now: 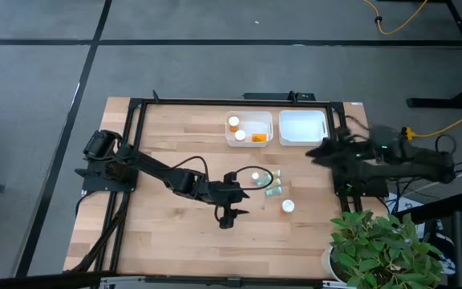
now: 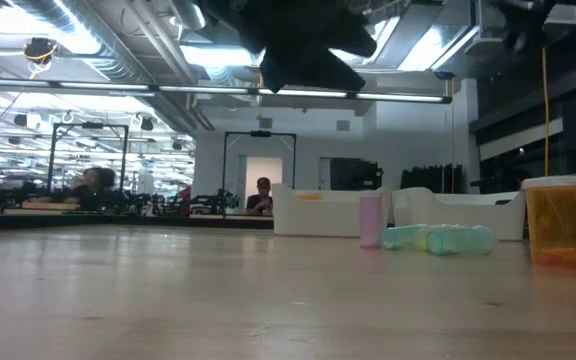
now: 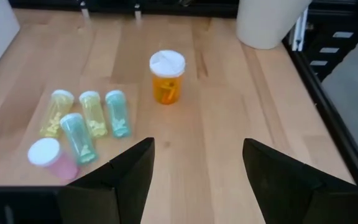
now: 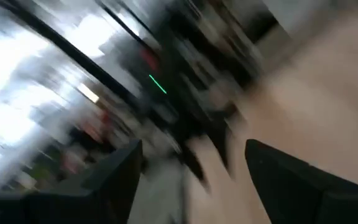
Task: Pick and place medicine bottles into bin by pill shape (circle, oval)
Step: Put the orange capsule bottle into the left white bin
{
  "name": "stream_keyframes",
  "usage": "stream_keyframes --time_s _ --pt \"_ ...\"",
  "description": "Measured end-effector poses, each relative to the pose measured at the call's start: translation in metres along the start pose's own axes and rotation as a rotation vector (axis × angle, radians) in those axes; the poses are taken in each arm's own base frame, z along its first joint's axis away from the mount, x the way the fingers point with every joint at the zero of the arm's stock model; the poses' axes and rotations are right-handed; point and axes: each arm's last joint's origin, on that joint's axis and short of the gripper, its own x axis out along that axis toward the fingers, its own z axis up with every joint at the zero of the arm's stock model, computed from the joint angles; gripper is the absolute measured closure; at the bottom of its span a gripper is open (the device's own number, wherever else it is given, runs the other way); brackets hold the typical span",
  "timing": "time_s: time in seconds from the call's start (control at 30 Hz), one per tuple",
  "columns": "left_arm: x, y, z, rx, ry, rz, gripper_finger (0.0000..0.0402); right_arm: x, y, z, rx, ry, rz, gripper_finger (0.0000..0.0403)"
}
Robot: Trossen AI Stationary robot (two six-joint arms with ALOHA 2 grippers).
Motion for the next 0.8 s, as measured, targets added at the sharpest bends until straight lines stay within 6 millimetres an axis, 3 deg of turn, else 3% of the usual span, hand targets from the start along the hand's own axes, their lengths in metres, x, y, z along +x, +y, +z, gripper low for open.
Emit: stream_keyframes --time_s 0.13,0.3,0.53,0.8 --pt "0.000 0.001 0.000 0.000 0.005 0.004 0.0165 0.013 0.001 0.000 0.108 0.318 -0.326 0.0117" --pt "0.001 0.005 0.000 -0.005 0.005 0.012 0.0165 0.030 -0.001 -0.005 0.235 0.546 -0.707 0.0117" --pt "0.002 0.010 0.001 -0.013 0.006 0.024 0.0165 0.078 -0.006 -0.025 0.208 0.675 -0.823 0.0117" --pt "0.002 0.010 0.001 -0.014 0.006 0.024 0.0165 0.114 -0.008 -0.058 0.240 0.711 -0.928 0.0117"
